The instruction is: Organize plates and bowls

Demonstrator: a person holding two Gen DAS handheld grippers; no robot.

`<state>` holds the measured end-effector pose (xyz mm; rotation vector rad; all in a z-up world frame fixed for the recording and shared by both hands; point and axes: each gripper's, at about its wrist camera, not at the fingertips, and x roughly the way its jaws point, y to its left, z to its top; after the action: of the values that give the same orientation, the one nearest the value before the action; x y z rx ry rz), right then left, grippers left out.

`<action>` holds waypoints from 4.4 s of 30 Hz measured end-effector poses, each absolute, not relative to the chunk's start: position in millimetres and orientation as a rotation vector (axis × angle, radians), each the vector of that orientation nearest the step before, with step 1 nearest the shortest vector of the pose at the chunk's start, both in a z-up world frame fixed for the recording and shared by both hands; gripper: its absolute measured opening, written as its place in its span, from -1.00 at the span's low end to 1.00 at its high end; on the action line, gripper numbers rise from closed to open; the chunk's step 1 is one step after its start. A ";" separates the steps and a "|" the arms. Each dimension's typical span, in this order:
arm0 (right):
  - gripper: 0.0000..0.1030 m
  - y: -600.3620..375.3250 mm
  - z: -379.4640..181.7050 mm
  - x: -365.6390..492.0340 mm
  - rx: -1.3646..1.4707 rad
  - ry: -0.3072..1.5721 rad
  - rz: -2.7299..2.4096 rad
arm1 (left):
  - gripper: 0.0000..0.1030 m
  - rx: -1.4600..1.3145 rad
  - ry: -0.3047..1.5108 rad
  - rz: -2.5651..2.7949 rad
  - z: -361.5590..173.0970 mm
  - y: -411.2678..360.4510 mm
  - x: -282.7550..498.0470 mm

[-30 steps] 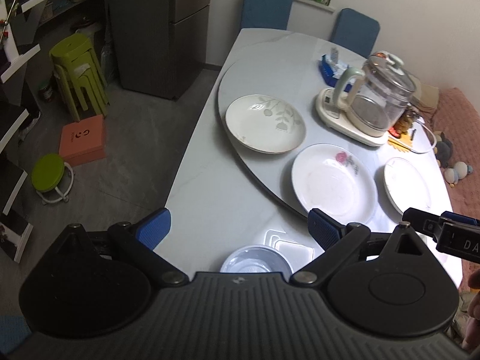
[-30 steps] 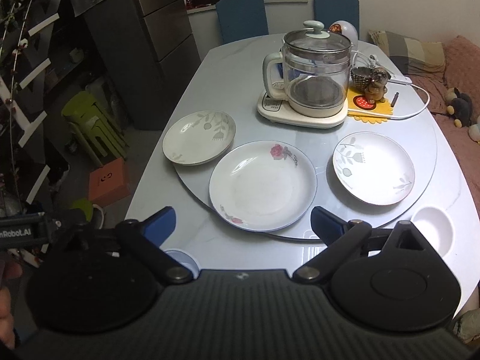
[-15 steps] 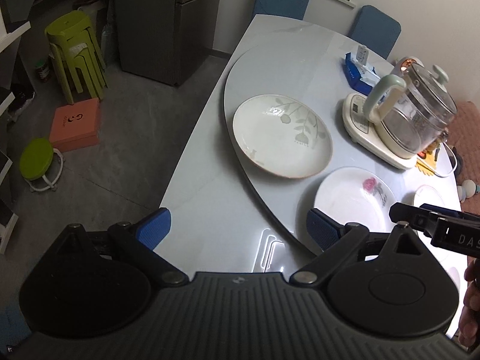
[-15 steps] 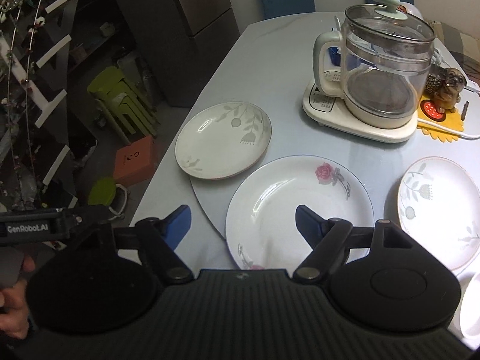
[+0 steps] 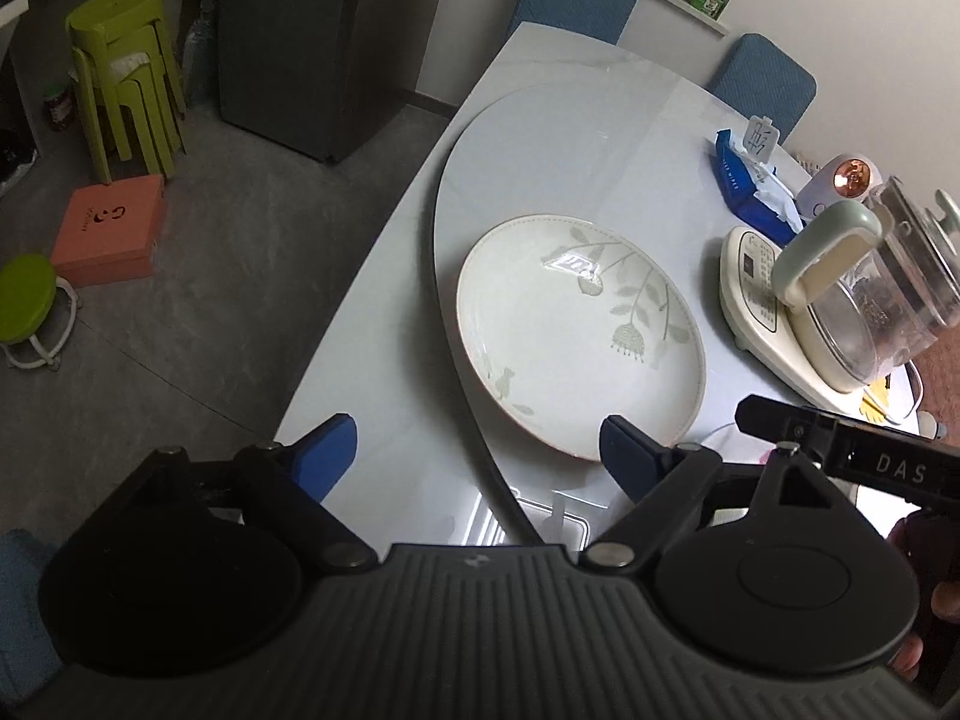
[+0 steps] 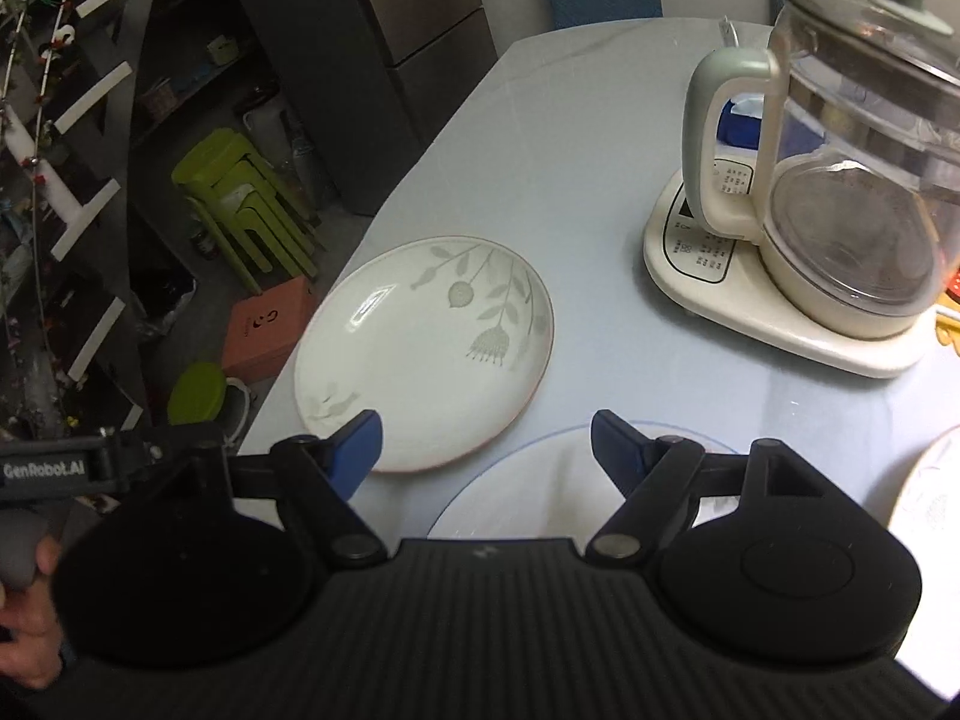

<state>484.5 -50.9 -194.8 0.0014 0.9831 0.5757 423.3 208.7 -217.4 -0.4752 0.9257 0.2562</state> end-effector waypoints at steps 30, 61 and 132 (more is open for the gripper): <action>-0.57 -25.1 -270.8 578.2 0.128 1.039 0.665 | -0.42 -0.611 0.893 0.179 -297.1 245.5 502.4; -0.56 -101.2 -181.1 530.8 0.223 0.949 0.666 | -0.42 -0.620 0.886 0.013 -197.8 211.3 463.0; -0.55 -202.3 -242.6 455.3 0.324 1.115 0.311 | -0.38 -0.515 1.386 -0.178 -255.3 105.6 489.2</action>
<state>455.3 -202.3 -242.6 0.3240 1.1155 0.3111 489.2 105.6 -255.3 -0.5146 1.3864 -0.1779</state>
